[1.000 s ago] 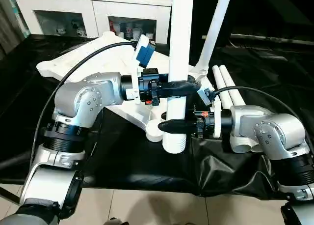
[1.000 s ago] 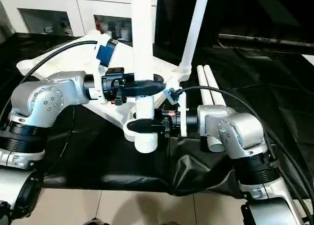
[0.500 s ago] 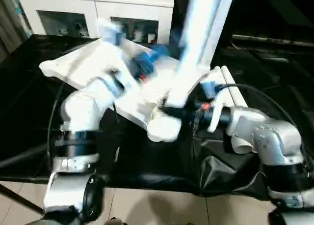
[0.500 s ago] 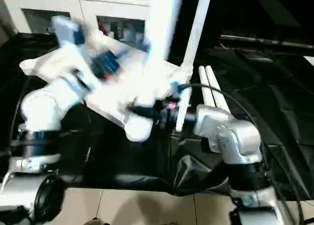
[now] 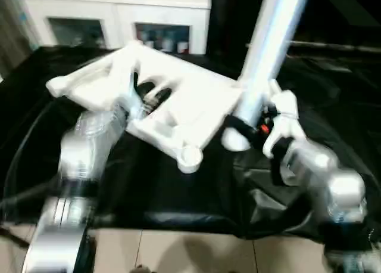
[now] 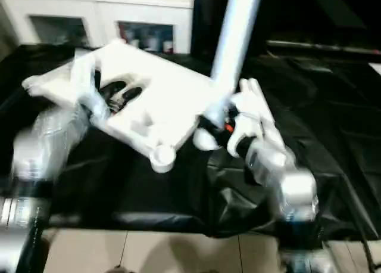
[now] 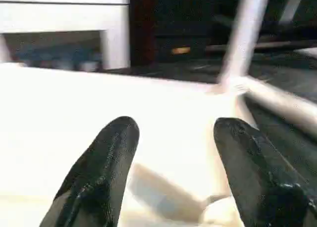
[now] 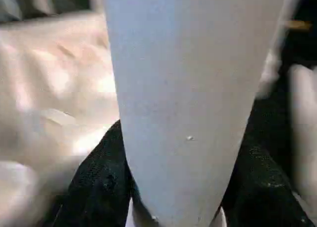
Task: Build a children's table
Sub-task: Pick table leg
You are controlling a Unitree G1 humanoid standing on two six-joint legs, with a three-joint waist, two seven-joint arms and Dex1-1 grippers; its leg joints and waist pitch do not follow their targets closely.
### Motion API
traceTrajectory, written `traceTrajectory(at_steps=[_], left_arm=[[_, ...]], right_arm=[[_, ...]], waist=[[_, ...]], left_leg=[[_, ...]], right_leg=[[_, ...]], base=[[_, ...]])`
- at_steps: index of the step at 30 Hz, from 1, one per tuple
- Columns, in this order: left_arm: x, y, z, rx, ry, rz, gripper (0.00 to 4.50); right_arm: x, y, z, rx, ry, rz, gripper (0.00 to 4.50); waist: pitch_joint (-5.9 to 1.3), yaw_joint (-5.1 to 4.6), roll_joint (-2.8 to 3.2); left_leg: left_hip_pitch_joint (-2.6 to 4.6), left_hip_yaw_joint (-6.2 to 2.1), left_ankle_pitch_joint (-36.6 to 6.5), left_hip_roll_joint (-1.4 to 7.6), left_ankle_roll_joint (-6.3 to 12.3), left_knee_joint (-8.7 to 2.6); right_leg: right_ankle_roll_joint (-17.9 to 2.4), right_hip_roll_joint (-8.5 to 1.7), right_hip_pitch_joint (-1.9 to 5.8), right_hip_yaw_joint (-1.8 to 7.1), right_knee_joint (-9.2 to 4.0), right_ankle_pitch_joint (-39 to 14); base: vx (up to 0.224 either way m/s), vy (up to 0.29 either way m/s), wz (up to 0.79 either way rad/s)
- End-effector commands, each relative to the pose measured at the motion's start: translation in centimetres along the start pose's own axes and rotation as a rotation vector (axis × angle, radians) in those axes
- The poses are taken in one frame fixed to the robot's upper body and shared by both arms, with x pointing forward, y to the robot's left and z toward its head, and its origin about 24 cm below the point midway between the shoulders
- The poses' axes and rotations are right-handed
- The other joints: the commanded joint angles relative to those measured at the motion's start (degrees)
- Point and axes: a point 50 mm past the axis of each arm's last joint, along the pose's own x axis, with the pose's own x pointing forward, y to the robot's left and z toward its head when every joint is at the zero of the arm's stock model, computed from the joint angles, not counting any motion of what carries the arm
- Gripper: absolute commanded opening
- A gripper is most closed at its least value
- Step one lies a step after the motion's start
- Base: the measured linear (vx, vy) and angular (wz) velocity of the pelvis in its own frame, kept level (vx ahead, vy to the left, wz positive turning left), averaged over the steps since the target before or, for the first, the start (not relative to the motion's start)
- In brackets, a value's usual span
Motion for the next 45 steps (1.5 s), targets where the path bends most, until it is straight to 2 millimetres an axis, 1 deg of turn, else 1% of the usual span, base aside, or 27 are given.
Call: traceTrajectory(at_steps=[1, 13, 14, 16, 17, 18, 19, 20, 21, 22, 23, 25, 27, 29, 31, 34, 35, 36, 37, 38, 39, 40, 41, 42, 43, 44, 45], left_arm=[[-1.0, 0.2, 1.4, 0.048, -0.098, 0.124, 2.98], [-3.5, -1.3, -2.2, 0.134, -0.067, 0.277, 2.98], [-3.4, -1.3, -2.1, 0.136, -0.076, 0.278, 2.98], [-3.4, -1.4, -2.0, 0.141, -0.082, 0.280, 2.98], [-3.4, -1.6, -2.1, 0.142, -0.083, 0.269, 2.98], [-3.4, -1.7, -2.2, 0.140, -0.079, 0.268, 2.98], [-3.4, -1.8, -2.3, 0.141, -0.075, 0.266, 2.98], [-3.4, -1.8, -2.3, 0.141, -0.070, 0.264, 2.98], [-3.4, -1.8, -2.4, 0.141, -0.069, 0.264, 2.98], [-3.4, -1.8, -2.4, 0.137, -0.066, 0.264, 2.98], [-3.4, -1.8, -2.4, 0.134, -0.065, 0.265, 2.98], [-3.3, -2.0, -2.5, 0.124, -0.058, 0.255, 2.98], [-3.2, -2.1, -2.6, 0.125, -0.056, 0.243, 2.98], [-3.3, -2.2, -2.6, 0.131, -0.055, 0.239, 2.98], [-3.3, -2.1, -2.6, 0.131, -0.054, 0.241, 2.98], [-3.3, -1.9, -2.6, 0.131, -0.052, 0.248, 2.98], [-3.3, -1.9, -2.6, 0.130, -0.054, 0.250, 2.98], [-3.3, -1.9, -2.5, 0.130, -0.055, 0.251, 2.98], [-3.3, -1.9, -2.5, 0.130, -0.055, 0.251, 2.98], [-3.3, -1.9, -2.5, 0.126, -0.059, 0.252, 2.98], [-3.4, -1.9, -2.5, 0.122, -0.060, 0.253, 2.98], [-3.4, -1.9, -2.4, 0.120, -0.064, 0.248, 2.98], [-3.5, -1.9, -2.4, 0.118, -0.066, 0.245, 2.98], [-3.6, -1.8, -2.5, 0.106, -0.063, 0.235, 2.98], [-3.7, -1.7, -2.6, 0.096, -0.061, 0.226, 2.98], [-4.0, -1.6, -2.8, 0.081, -0.053, 0.210, 2.98], [-4.2, -1.4, -2.8, 0.066, -0.057, 0.202, 2.98]], right_arm=[[-0.5, 0.0, 0.1, -0.038, -0.037, -0.084, 1.92], [-1.3, 0.5, -1.3, -0.054, -0.065, -0.137, 1.92], [-1.2, 0.5, -1.2, -0.060, -0.063, -0.121, 1.92], [-1.1, 0.6, -1.2, -0.069, -0.063, -0.110, 1.92], [-0.9, 0.6, -1.0, -0.082, -0.067, -0.098, 1.92], [-0.8, 0.7, -0.9, -0.079, -0.072, -0.093, 1.92], [-0.7, 0.7, -0.8, -0.080, -0.082, -0.082, 1.92], [-0.6, 0.8, -0.7, -0.062, -0.094, -0.079, 1.92], [-0.6, 0.7, -0.7, -0.057, -0.095, -0.081, 1.92], [-0.6, 0.7, -0.7, -0.045, -0.097, -0.088, 1.92], [-0.5, 0.7, -0.7, -0.048, -0.095, -0.086, 1.92], [-0.6, 0.9, -0.8, -0.061, -0.093, -0.074, 1.92], [-0.7, 1.0, -0.9, -0.061, -0.091, -0.067, 1.92], [-0.7, 1.0, -1.0, -0.060, -0.090, -0.066, 1.92], [-0.7, 1.2, -1.2, -0.055, -0.087, -0.063, 1.92], [-0.7, 1.4, -1.3, -0.051, -0.084, -0.050, 1.92], [-0.6, 1.7, -1.3, -0.072, -0.077, -0.026, 1.92], [-0.6, 1.9, -1.3, -0.087, -0.072, -0.008, 1.92], [-0.6, 1.9, -1.3, -0.095, -0.072, -0.005, 1.92], [-0.7, 2.0, -1.2, -0.067, -0.076, -0.016, 1.92], [-0.7, 1.9, -1.2, -0.031, -0.078, -0.031, 1.92], [-0.8, 1.8, -1.1, -0.012, -0.085, -0.037, 1.92], [-0.8, 1.8, -1.1, -0.003, -0.089, -0.038, 1.92], [-0.9, 2.0, -1.0, -0.016, -0.093, -0.014, 1.92], [-1.0, 2.3, -1.0, -0.024, -0.096, 0.006, 1.92], [-1.2, 2.6, -0.9, -0.022, -0.110, 0.032, 1.92], [-1.4, 2.9, -0.9, -0.018, -0.115, 0.051, 1.92]], waist=[[-4.69, -0.44, 0.59], [-3.39, -1.79, 0.02], [-2.67, -1.26, -0.88], [-2.37, -1.85, 0.64], [-2.39, -2.81, 1.48], [-1.83, -3.42, 1.47], [-2.01, -2.92, 1.84], [-2.02, -4.54, 0.78], [-0.58, -4.70, 0.29], [-0.54, -4.81, 0.01], [-0.88, -4.84, 1.06], [-1.81, -4.68, 1.90], [-2.05, -4.73, 1.19], [-3.51, -3.71, 0.22], [-4.55, -3.65, 0.96], [-6.30, -5.24, 1.87], [-6.64, -6.20, 2.05], [-7.14, -7.44, 1.34], [-6.94, -7.62, 1.00], [-6.50, -5.16, -2.49], [-6.01, -1.97, -2.35], [-5.11, -1.96, -0.88], [-5.18, -1.44, -1.10], [-5.94, -1.84, 0.59], [-6.96, -4.25, 3.36], [-7.07, -5.09, 4.40], [-7.24, -4.96, 3.54]], left_leg=[[0.39, -0.12, -8.5, 0.63, -1.34, -3.52], [2.11, -0.48, -23.5, 0.35, -0.41, -4.15], [-0.94, -2.54, -27.7, -0.51, 1.36, -5.39], [0.41, -3.23, -34.2, -0.56, 1.65, -5.26], [-0.56, -4.15, -35.7, -0.81, 1.90, -4.66], [-1.83, -4.32, -37.1, -0.74, 2.14, -5.48], [-4.63, -4.47, -39.4, -0.68, 2.44, -7.54], [6.17, -3.63, -43.9, 1.67, -0.56, -4.50], [8.64, -3.00, -45.7, 0.53, -1.95, -2.49], [9.25, -1.63, -41.0, -0.75, -1.70, -0.42], [7.51, -1.97, -40.4, 0.39, -1.09, -1.94], [4.28, -3.29, -43.0, 2.59, -1.03, -5.57], [4.70, -2.42, -37.7, 0.98, -0.98, -4.82], [1.43, -1.13, -20.0, -0.29, 2.66, -3.99], [1.37, -1.10, -11.1, -0.45, 5.48, -4.01], [5.68, -3.27, 4.9, -0.05, 14.34, -3.42], [9.05, -5.50, 13.5, 0.97, 22.03, -2.51], [14.12, -9.22, 21.2, 3.85, 28.92, -1.57], [15.00, -10.57, 24.3, 4.61, 31.66, -1.34], [-2.82, -6.20, 19.2, -8.35, 34.42, 4.02], [-5.55, -4.03, 7.0, -10.67, 29.31, 6.04], [-5.81, -5.18, -3.4, -5.40, 15.09, 7.53], [-6.27, -4.60, 3.2, -4.46, 8.45, 3.66], [-5.32, -4.61, 11.0, -3.42, 8.44, 1.05], [4.25, -10.49, 34.3, 1.62, 23.70, 1.91], [10.57, -17.08, 68.7, 6.76, 34.84, 2.82], [11.31, -17.76, 80.3, 7.46, 33.41, 4.34]], right_leg=[[-8.6, -2.78, 3.90, 2.48, -3.97, -7.8], [0.4, -2.64, 2.22, 1.73, -6.94, -35.0], [2.2, -4.44, 5.10, -0.95, -6.73, -41.1], [3.8, -4.60, 4.96, -2.90, -8.28, -47.8], [2.0, -5.95, 7.84, -4.97, -8.10, -49.6], [1.7, -5.40, 8.79, -5.40, -7.09, -48.6], [0.8, -4.04, 11.57, -4.34, -2.26, -43.7], [-2.6, -3.59, 3.91, -2.21, -6.71, -40.2], [-2.8, -3.19, 1.12, -4.33, -10.10, -44.0], [-1.3, -3.06, 1.81, -5.92, -11.52, -47.1], [0.0, -3.45, 4.94, -6.18, -10.13, -44.6], [-1.1, -3.52, 8.73, -3.24, -5.25, -33.8], [-3.0, -4.32, 7.99, -2.16, -7.44, -35.9], [-4.8, -5.08, 11.16, -0.03, -7.98, -34.9], [-7.7, -3.81, 11.52, -0.39, -6.76, -23.7], [-10.5, -0.84, 9.40, -2.07, -2.58, -0.8], [-8.7, -0.30, 6.28, -2.48, -0.56, 1.7], [-5.1, -1.38, 0.52, -1.52, 2.28, -1.9], [-3.4, -2.33, -1.22, -0.47, 3.28, -4.0], [6.2, -3.31, 14.29, 2.36, -0.67, 10.5], [7.4, -4.58, 17.48, 4.29, -2.33, 20.1], [5.7, -9.87, 15.62, 8.41, -3.70, 28.2], [0.5, -3.98, 15.96, 4.88, -0.92, 35.2], [1.1, -1.15, 16.00, 2.13, 1.86, 39.7], [6.1, 2.14, 6.69, -1.19, 7.41, 27.6], [7.6, -1.94, -1.19, 2.04, 7.37, -1.0], [8.1, -3.82, -2.68, 4.39, 6.37, -0.2]], base=[[0.000, 0.000, 0.00], [0.000, 0.000, 0.00], [0.000, 0.000, 0.00], [-0.025, 0.004, 0.33], [-0.018, 0.007, 0.45], [0.019, 0.017, 0.47], [0.070, -0.017, 0.54], [0.070, -0.017, 0.54], [0.085, -0.093, 0.37], [0.069, -0.068, 0.01], [0.069, -0.068, 0.01], [0.134, 0.038, -0.16], [0.149, 0.032, -0.17], [0.115, 0.033, -0.07], [0.164, 0.025, -0.02], [0.220, -0.001, 0.04], [0.262, -0.021, 0.06], [0.236, -0.035, 0.07], [0.172, -0.055, -0.06], [0.172, -0.055, -0.06], [0.165, -0.010, 0.35], [0.162, 0.079, 0.71], [0.162, 0.079, 0.71], [0.046, 0.104, 0.22], [0.026, 0.036, -0.26], [0.026, 0.036, -0.26], [0.051, -0.009, -0.32]])
